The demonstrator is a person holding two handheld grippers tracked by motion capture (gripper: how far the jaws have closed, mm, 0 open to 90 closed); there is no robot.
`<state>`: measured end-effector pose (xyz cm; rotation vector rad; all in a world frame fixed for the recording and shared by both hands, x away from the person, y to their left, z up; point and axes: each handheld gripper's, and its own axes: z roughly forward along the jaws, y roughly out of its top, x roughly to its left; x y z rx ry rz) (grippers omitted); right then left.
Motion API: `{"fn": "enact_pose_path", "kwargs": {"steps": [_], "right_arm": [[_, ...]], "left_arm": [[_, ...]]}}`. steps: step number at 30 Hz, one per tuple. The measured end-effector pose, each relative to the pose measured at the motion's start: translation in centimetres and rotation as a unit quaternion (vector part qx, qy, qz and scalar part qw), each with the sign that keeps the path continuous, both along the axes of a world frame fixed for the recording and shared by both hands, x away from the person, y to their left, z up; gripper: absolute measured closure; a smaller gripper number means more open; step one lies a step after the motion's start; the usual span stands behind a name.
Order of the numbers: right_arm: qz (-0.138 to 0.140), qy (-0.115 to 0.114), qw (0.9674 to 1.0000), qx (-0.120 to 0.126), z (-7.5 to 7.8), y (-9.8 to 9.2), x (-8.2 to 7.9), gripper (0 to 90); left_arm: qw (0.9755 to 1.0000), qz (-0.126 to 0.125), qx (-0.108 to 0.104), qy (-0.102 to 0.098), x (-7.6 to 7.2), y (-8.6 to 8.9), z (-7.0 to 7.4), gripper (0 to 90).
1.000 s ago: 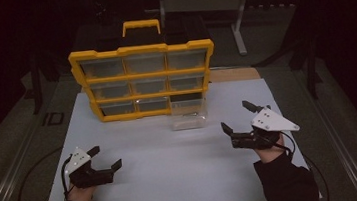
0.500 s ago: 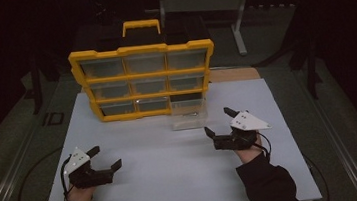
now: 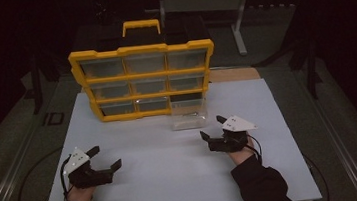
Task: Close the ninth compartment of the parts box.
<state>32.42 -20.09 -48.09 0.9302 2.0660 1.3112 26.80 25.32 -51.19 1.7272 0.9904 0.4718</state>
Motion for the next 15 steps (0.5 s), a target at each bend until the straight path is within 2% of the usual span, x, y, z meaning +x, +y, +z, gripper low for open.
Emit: {"fn": "enact_pose_path", "kwargs": {"steps": [3,10,11,15], "right_arm": [[-0.006,0.018,0.9998,-0.005,-1.0,0.1,0.4,24.7],[-0.006,0.042,0.9989,-0.019,-1.9,0.7,0.8,26.6],[-0.007,0.047,0.9986,-0.025,-2.1,0.9,1.0,30.9],[-0.01,0.055,0.9979,-0.032,-2.4,1.3,1.2,38.5]], "left_arm": [[1.0,0.0,0.0,0.0,0.0,0.0,0.0,0.0],[1.0,0.0,-0.001,0.001,0.0,0.0,0.0,0.0],[1.0,0.0,-0.001,0.001,0.0,0.0,0.0,0.0],[1.0,-0.001,-0.001,0.001,0.0,0.0,0.0,0.0]]}}
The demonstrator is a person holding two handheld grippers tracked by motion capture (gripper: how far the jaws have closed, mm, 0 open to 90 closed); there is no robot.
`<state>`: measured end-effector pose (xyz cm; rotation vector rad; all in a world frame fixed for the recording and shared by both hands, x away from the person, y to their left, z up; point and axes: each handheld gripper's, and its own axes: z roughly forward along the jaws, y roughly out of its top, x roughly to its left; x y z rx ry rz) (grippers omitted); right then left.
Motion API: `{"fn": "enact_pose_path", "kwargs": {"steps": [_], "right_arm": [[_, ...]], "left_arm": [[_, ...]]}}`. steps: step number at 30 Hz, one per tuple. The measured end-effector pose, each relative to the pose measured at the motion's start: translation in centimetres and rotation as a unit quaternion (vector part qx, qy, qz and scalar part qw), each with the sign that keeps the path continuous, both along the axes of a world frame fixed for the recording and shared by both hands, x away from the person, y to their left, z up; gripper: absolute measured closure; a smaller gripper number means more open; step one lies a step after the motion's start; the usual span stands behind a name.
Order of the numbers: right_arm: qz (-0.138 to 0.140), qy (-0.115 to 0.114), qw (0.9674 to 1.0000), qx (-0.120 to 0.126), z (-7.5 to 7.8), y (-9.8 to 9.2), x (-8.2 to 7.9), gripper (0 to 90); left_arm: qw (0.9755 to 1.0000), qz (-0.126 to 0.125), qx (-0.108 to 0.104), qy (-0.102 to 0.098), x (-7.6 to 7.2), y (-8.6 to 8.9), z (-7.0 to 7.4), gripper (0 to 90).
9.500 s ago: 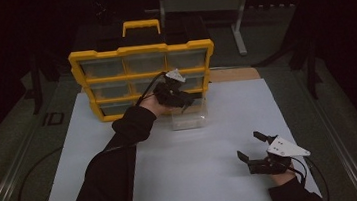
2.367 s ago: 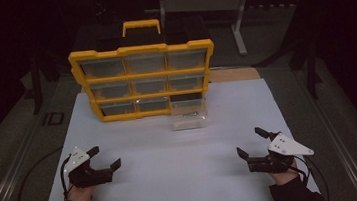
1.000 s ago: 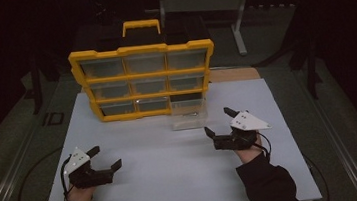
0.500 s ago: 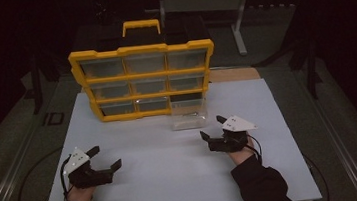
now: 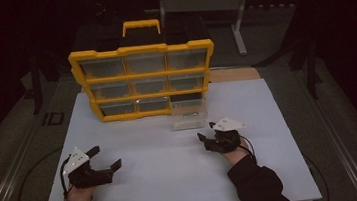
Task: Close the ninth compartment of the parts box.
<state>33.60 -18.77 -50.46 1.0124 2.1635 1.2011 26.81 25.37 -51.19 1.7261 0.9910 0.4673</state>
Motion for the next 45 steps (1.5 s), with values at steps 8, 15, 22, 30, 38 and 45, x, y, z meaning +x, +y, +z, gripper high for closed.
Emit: {"fn": "enact_pose_path", "kwargs": {"steps": [8,15,22,30,38,45], "right_arm": [[-0.022,-0.001,0.9997,-0.011,-0.3,0.5,0.4,55.5],[-0.029,-0.004,0.9993,-0.021,-0.5,0.8,0.6,70.1],[-0.035,-0.003,0.999,-0.028,-0.4,1.2,0.9,79.9],[-0.032,-0.001,0.999,-0.03,-0.4,1.7,1.4,90.0],[-0.029,0.0,0.9991,-0.031,-0.4,1.9,1.9,90.0],[-0.017,-0.002,0.9992,-0.035,-0.3,2.3,2.2,90.0]], "left_arm": [[1.0,0.0,0.0,0.001,0.0,0.0,-0.1,0.0],[1.0,0.0,0.0,0.0,0.0,0.1,0.0,0.0],[1.0,0.002,-0.001,0.0,0.0,0.1,0.0,0.0],[1.0,0.001,-0.001,0.0,0.0,0.2,0.0,0.0],[1.0,0.001,-0.001,0.0,0.0,0.1,0.0,0.0],[1.0,0.0,-0.001,0.0,0.0,0.1,0.0,0.0]]}}
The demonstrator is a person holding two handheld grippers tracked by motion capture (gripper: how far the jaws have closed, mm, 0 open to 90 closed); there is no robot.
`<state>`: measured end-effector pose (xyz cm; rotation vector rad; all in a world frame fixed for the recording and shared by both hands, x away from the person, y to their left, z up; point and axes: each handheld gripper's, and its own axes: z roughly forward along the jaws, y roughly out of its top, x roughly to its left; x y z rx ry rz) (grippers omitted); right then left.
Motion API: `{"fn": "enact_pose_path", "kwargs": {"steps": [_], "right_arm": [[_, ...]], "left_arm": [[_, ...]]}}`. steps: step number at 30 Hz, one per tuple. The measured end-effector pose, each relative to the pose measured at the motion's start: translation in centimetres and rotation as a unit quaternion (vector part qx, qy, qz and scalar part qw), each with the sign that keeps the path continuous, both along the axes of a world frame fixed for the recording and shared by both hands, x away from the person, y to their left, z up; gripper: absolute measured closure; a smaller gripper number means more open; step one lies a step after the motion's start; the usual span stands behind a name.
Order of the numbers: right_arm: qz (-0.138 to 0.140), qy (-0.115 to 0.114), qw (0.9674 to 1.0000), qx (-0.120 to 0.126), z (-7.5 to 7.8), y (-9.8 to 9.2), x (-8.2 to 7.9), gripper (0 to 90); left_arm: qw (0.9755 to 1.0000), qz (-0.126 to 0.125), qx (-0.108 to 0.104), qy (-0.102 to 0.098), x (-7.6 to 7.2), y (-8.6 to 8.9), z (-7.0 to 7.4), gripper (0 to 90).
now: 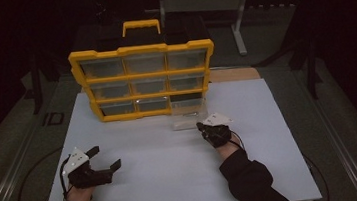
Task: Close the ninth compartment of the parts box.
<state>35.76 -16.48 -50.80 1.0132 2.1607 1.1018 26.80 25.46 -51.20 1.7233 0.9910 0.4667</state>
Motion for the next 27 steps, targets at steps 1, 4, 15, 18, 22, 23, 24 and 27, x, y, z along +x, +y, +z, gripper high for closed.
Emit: {"fn": "enact_pose_path", "kwargs": {"steps": [1,4,15,18,22,23,24,27], "right_arm": [[0.0,0.001,1.0,0.002,0.0,0.0,0.0,90.0],[0.0,-0.001,1.0,0.002,0.1,0.1,0.2,90.0],[0.001,-0.005,1.0,0.0,0.3,0.5,1.0,90.0],[0.0,-0.006,1.0,-0.002,0.3,0.6,1.3,90.0],[-0.001,-0.004,1.0,0.0,0.3,0.7,1.6,90.0],[-0.002,-0.004,1.0,0.001,0.3,0.7,1.6,90.0],[-0.003,-0.003,1.0,0.004,0.3,0.7,1.7,90.0],[-0.003,-0.001,1.0,0.004,0.4,0.7,1.9,90.0]], "left_arm": [[1.0,0.0,0.0,0.0,0.0,0.0,0.0,0.0],[1.0,0.0,0.001,0.0,0.0,0.0,0.0,0.0],[1.0,-0.001,0.0,0.0,0.0,0.0,0.0,0.0],[1.0,-0.002,0.001,-0.001,0.0,0.0,0.0,0.0],[1.0,-0.001,0.001,0.0,0.0,0.0,0.1,0.0],[1.0,-0.001,0.001,0.0,0.0,0.0,0.0,0.0],[1.0,-0.001,0.001,0.0,0.0,0.0,0.1,0.0],[1.0,-0.001,0.001,-0.001,0.0,0.0,0.1,0.0]]}}
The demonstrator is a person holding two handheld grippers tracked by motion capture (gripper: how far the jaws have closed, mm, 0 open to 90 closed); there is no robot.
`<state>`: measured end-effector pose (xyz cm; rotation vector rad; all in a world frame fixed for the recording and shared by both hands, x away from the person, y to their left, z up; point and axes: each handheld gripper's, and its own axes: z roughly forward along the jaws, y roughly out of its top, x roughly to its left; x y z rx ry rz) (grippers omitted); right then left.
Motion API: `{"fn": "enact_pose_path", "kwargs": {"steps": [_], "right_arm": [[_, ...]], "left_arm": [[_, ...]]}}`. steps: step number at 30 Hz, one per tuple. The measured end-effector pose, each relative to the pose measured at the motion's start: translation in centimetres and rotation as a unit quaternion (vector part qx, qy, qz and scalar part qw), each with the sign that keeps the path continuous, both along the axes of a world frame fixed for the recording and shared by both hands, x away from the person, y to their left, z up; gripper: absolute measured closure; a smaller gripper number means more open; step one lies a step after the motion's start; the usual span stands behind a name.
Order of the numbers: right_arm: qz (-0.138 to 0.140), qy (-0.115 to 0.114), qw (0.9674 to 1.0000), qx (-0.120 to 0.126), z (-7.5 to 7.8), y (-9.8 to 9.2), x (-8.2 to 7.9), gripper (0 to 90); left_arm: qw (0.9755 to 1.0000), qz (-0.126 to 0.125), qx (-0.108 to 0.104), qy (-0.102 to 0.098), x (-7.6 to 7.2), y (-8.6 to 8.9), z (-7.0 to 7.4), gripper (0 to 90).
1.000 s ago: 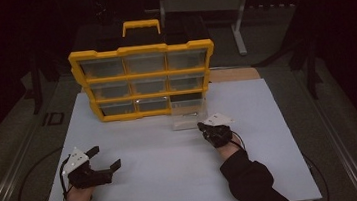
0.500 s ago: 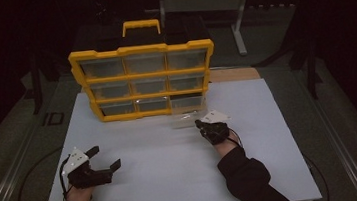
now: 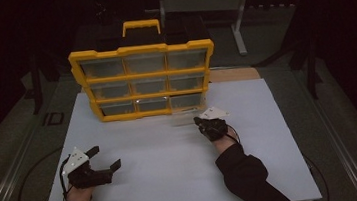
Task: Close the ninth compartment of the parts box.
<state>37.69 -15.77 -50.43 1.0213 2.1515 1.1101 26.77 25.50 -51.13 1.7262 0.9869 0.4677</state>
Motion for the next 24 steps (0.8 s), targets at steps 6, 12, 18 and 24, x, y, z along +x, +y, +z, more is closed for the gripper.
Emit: {"fn": "enact_pose_path", "kwargs": {"steps": [6,12,18,24], "right_arm": [[-0.001,0.001,1.0,-0.003,0.1,0.1,0.5,90.0],[-0.004,0.003,1.0,-0.002,0.2,0.3,1.1,90.0],[-0.005,0.002,1.0,-0.003,0.3,0.4,1.6,90.0],[-0.006,0.003,0.9999,-0.007,0.4,0.6,2.2,90.0]], "left_arm": [[1.0,-0.001,-0.001,0.0,0.0,0.0,0.0,0.0],[1.0,0.001,-0.003,-0.001,0.0,0.0,0.0,0.0],[1.0,-0.001,0.0,-0.001,0.0,-0.1,0.0,0.0],[1.0,-0.001,-0.002,-0.001,0.0,-0.1,0.0,0.0]]}}
